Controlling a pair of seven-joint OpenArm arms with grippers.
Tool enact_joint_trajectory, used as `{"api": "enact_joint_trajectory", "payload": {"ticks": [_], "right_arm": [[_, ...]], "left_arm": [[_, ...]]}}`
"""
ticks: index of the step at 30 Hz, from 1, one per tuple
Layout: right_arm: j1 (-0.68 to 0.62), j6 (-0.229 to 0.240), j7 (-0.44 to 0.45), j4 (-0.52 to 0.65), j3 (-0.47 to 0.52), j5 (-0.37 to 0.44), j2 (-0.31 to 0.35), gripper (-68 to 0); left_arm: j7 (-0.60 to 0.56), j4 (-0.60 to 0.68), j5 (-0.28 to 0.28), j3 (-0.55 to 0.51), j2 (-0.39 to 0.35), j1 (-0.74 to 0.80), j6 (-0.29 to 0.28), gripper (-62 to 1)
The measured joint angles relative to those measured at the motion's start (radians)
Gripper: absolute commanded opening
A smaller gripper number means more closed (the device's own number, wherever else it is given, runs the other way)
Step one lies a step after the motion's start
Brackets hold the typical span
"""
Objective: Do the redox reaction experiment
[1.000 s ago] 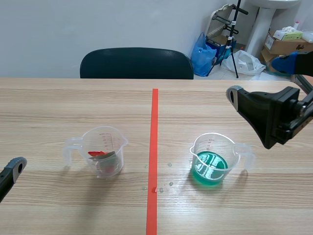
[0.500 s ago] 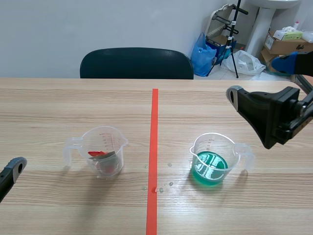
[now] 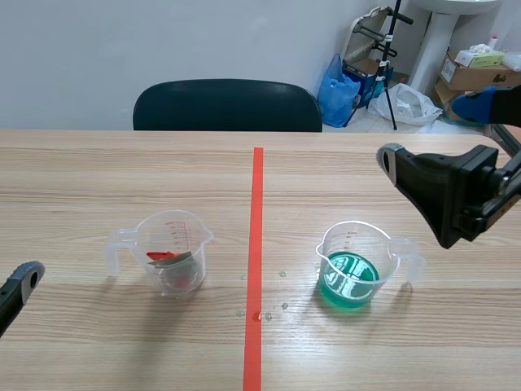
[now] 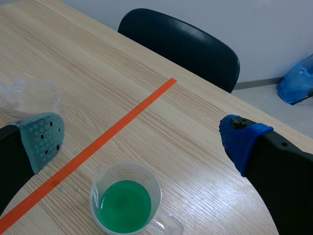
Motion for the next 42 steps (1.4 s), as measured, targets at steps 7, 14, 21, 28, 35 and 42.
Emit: {"api": "enact_joint_trajectory", "payload": {"ticks": [7,14,21,28,35,42], "right_arm": [[0.0,0.018,0.0,0.0,0.0,0.0,0.0,0.4],[0.0,0.055,0.036,0.0,-0.002,-0.076,0.0,0.4],[0.0,0.079,0.143,0.0,-0.074,-0.207,0.0,0.4],[0.005,0.11,0.322,-0.037,-0.147,-0.349,0.0,0.4],[0.132,0.19,0.446,-0.177,-0.288,-0.48,0.0,0.4],[0.288,0.225,0.569,-0.303,-0.437,-0.559,0.0,0.4]], "left_arm": [[0.0,0.0,0.0,0.0,0.0,0.0,0.0,1.4],[0.0,0.0,0.0,0.0,0.0,0.0,0.0,1.4],[0.002,0.0,0.0,0.0,0.0,0.0,0.0,1.4],[-0.001,0.0,0.087,0.0,0.064,0.087,0.055,1.4],[-0.085,0.0,0.119,-0.082,0.195,0.207,0.08,1.4],[-0.2,0.0,0.227,-0.19,0.35,0.322,0.082,1.4]]}}
